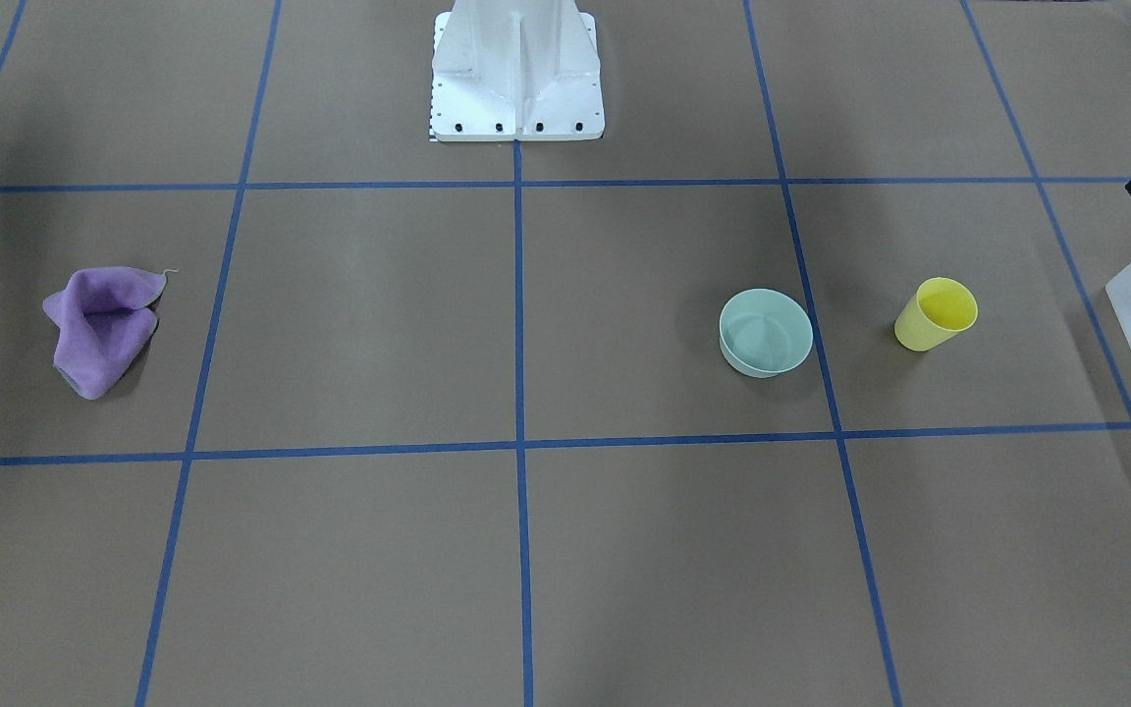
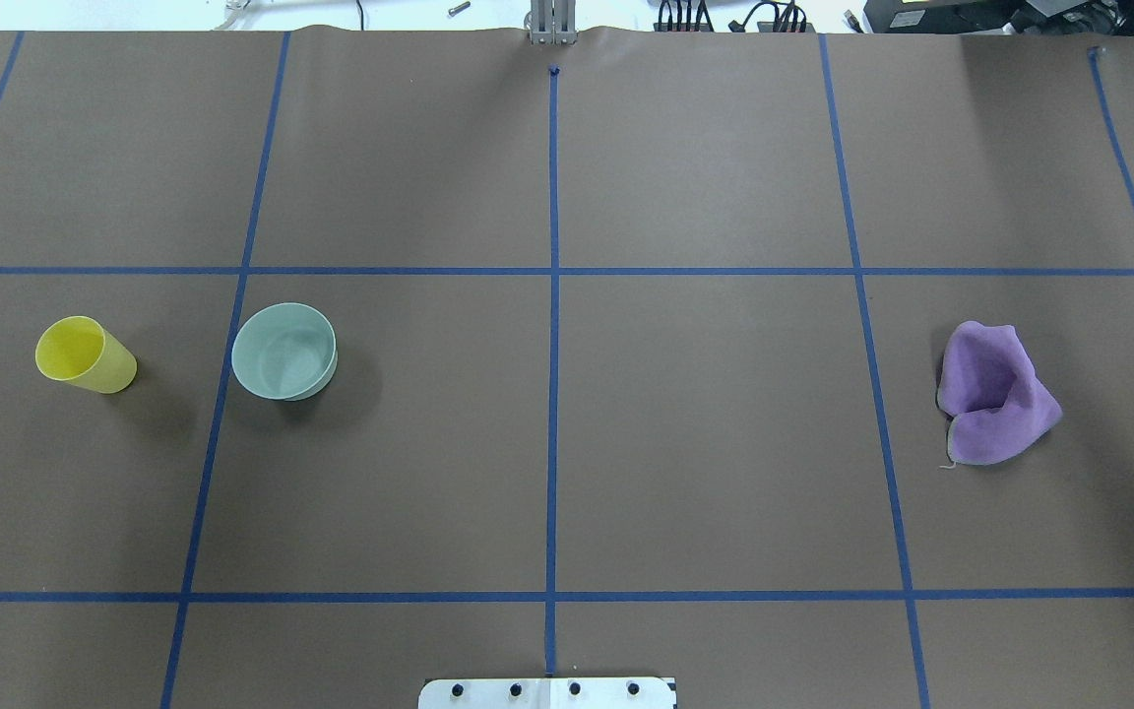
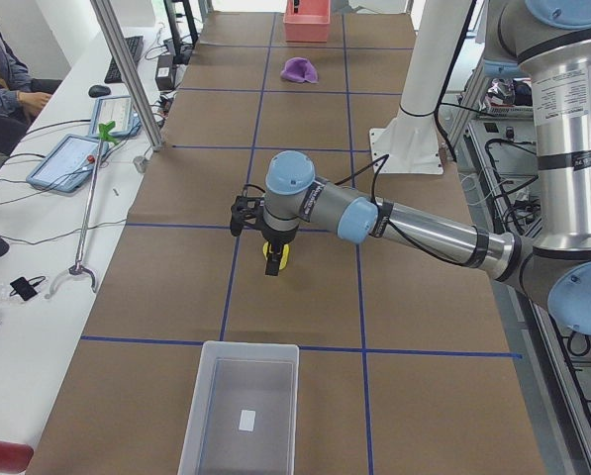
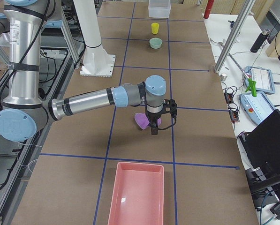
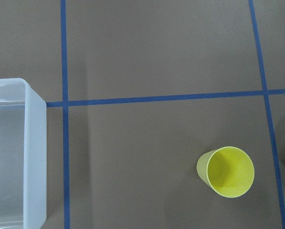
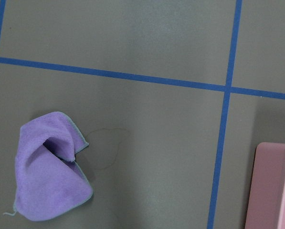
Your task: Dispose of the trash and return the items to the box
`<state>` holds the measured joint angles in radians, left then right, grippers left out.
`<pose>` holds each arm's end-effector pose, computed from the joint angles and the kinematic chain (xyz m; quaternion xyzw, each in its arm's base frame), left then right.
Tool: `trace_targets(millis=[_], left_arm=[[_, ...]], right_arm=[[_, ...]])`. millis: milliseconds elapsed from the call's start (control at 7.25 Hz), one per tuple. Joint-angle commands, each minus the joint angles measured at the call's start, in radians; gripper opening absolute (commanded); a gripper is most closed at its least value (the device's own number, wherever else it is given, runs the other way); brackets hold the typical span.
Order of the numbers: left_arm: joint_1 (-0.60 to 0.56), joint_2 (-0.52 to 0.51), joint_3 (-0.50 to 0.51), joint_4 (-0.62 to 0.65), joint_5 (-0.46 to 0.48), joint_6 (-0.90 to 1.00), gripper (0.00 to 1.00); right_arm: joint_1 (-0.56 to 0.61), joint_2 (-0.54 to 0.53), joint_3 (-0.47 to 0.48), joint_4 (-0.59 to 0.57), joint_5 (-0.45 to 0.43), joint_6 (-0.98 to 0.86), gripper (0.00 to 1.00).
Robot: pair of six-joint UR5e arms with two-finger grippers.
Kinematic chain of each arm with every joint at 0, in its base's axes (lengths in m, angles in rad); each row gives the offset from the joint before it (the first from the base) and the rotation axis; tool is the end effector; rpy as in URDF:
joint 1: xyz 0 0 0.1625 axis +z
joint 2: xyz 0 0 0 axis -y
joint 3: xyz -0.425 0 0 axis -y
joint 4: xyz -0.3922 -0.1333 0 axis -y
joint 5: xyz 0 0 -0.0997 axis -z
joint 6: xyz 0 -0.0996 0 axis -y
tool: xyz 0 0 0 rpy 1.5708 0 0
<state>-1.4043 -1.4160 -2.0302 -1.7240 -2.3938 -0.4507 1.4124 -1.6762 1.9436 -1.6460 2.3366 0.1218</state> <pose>0.0115 -0.4321 0.4815 0.0798 0.4343 -0.0366 0.8965 -0.0068 -0.4497 0.5329 0.0362 -0.3807 -0.0527 0.9225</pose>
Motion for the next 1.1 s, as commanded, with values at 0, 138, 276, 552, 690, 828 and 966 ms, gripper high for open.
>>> trace_targets(millis=[0,138,276,552,690,828,966], left_arm=[[0.057,-0.021,-0.024,0.0,0.002,-0.103,0.98],[0.097,-0.038,-0.028,0.003,0.021,-0.14,0.98],[0.164,-0.055,-0.03,0.001,0.071,-0.264,0.98],[0.347,-0.15,-0.022,0.004,0.181,-0.464,0.97],[0.442,-0.238,0.023,0.009,0.232,-0.59,0.97],[0.508,-0.335,0.091,0.009,0.267,-0.688,0.97],[0.566,-0.41,0.172,0.007,0.31,-0.745,0.97]], right_arm=[[-0.047,0.001,-0.003,0.043,0.003,0.04,1.0],[-0.081,-0.008,-0.023,0.157,0.001,0.161,1.0],[-0.104,-0.014,-0.053,0.243,-0.003,0.22,1.0],[-0.104,-0.014,-0.072,0.265,-0.005,0.219,1.0],[-0.104,-0.011,-0.072,0.265,-0.005,0.222,1.0],[-0.104,-0.01,-0.072,0.264,-0.005,0.222,1.0],[-0.104,-0.01,-0.072,0.264,-0.005,0.222,1.0]])
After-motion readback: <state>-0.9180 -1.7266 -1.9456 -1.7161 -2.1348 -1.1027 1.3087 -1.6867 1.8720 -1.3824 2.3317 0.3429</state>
